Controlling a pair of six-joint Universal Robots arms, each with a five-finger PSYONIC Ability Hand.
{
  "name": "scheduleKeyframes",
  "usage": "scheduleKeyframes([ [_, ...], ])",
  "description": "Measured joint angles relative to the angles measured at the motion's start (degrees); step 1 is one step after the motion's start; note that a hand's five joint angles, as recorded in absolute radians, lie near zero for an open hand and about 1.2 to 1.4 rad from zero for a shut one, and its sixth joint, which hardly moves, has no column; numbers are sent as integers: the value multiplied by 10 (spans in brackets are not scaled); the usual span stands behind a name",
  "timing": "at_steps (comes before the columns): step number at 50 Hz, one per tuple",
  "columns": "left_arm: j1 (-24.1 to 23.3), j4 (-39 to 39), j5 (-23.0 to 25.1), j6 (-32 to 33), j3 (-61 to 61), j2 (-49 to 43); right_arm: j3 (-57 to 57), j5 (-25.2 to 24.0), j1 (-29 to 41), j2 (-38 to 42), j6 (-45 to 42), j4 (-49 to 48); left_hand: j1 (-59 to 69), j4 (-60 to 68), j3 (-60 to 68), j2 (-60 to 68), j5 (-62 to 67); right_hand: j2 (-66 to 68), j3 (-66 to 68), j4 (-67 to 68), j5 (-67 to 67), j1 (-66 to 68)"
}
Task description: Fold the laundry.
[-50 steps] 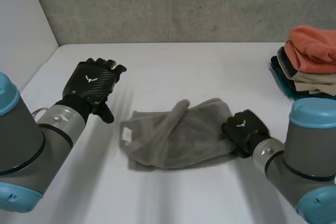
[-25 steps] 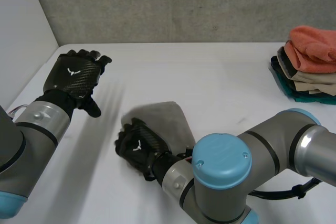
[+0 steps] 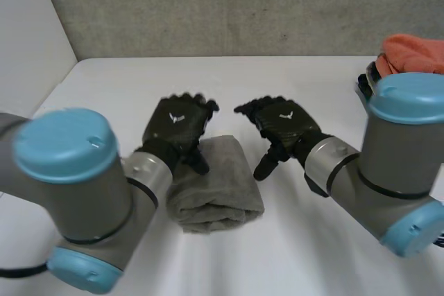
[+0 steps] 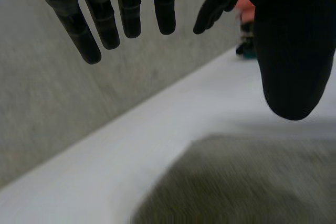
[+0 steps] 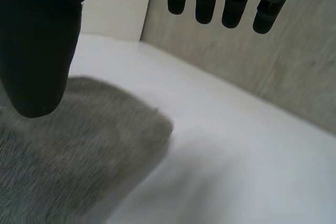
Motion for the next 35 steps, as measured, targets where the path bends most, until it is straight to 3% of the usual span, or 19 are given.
scheduleKeyframes([
  [7, -14, -20, -95, 4, -19, -54, -95, -11, 7, 114, -8, 82, -4, -5, -3, -3, -6, 0, 0, 0, 0, 0],
  [15, -8, -42, -110, 10, -47, -73, -154, -15, 19, 201, -28, 124, -22, -24, -20, -20, -20, 0, 0, 0, 0, 0],
  [26, 4, -61, -89, 73, -40, -68, -160, 43, 25, 175, -124, 121, -23, -28, -23, -24, -26, 0, 0, 0, 0, 1],
  [30, 11, -67, -55, 102, -26, -53, -139, 61, 33, 139, -148, 104, -30, -34, -27, -30, -40, 0, 0, 0, 0, 1],
  [35, 27, -71, 23, 117, 16, -4, -68, 74, 66, 89, -161, 32, -56, -53, -46, -49, -52, 0, 0, 0, 0, 1],
])
